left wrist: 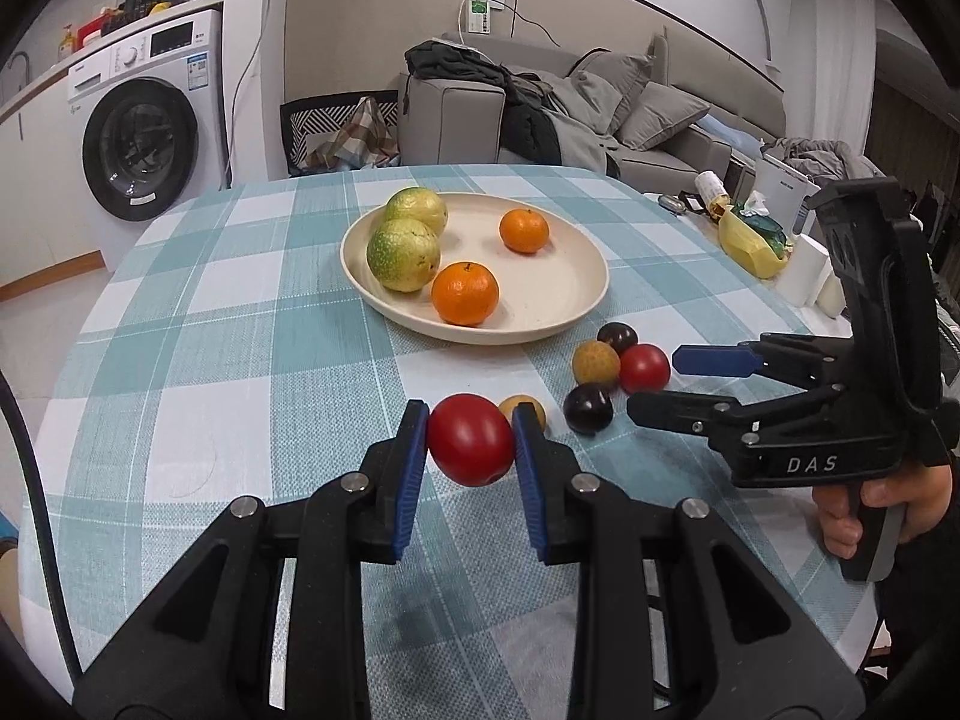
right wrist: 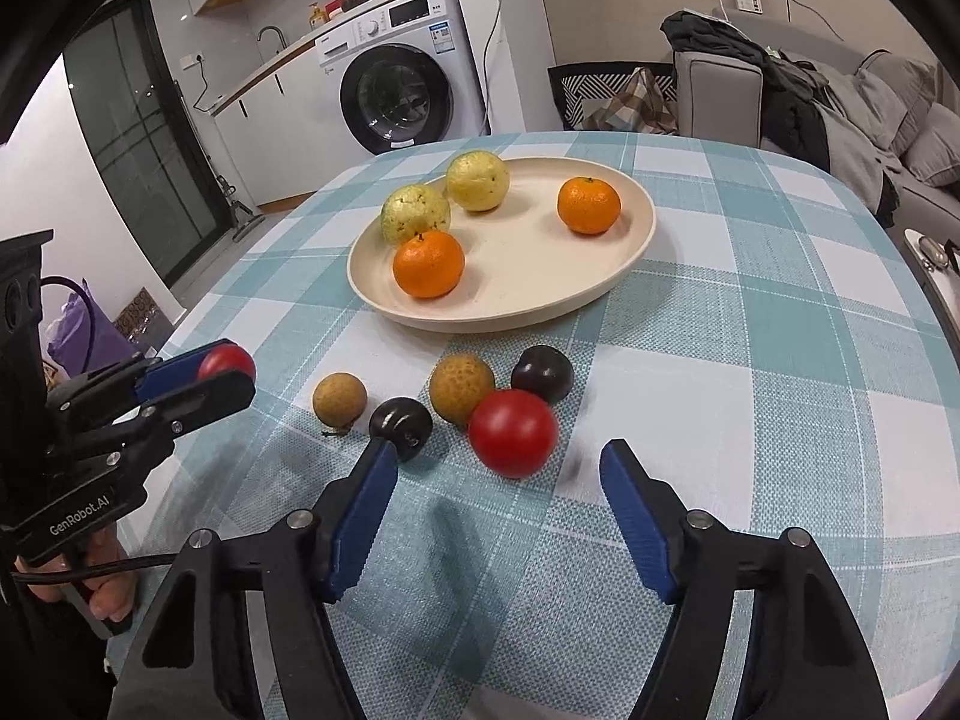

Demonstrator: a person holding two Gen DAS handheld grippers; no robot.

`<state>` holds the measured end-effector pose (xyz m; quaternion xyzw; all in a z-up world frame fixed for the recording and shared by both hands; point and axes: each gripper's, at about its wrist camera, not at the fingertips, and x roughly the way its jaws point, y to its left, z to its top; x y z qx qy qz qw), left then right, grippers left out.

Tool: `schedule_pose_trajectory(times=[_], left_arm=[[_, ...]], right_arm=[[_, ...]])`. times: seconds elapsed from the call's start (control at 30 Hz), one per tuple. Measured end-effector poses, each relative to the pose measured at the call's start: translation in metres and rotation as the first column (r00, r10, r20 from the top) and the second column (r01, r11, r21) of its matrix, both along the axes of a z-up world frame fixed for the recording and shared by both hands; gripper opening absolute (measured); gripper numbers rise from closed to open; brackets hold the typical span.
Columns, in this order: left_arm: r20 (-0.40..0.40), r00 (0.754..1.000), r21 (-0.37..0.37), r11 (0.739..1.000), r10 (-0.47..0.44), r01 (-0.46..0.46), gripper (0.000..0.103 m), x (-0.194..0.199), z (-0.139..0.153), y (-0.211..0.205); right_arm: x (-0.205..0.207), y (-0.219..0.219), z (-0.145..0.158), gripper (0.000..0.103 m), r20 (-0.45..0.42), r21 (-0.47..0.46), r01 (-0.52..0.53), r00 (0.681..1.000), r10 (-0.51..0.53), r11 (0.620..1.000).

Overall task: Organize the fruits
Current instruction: 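Close the left tool on the large red tomato while the right tool grasps the cherry tomato, then carry the large red tomato with the left tool while the right tool carries the cherry tomato to the plate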

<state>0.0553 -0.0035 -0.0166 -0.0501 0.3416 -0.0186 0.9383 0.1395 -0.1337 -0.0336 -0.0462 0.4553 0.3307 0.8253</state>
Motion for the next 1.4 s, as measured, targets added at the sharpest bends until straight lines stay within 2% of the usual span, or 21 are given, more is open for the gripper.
schedule_pose_trajectory(times=[0.33,0.6,0.77,1.4], left_arm=[[0.004,1.0,0.018,1.0,0.007,-0.007,0.025,0.005,-0.001,-0.002],[0.005,1.0,0.02,1.0,0.01,-0.01,0.025,0.003,-0.002,-0.002],[0.004,1.0,0.019,1.0,0.011,-0.011,0.025,0.003,-0.002,-0.002],[0.031,0.999,0.023,1.0,0.021,-0.021,0.025,0.006,0.004,0.001]], right_arm=[[0.002,0.004,-0.001,0.062,0.002,-0.021,-0.022,1.0,0.022,1.0],[0.002,0.007,-0.001,0.047,0.008,-0.03,-0.031,0.999,0.031,0.999],[0.002,0.009,-0.001,0.034,0.01,-0.035,-0.035,0.999,0.036,0.999],[-0.006,0.005,0.011,0.032,0.069,0.009,-0.04,0.997,0.039,0.999]])
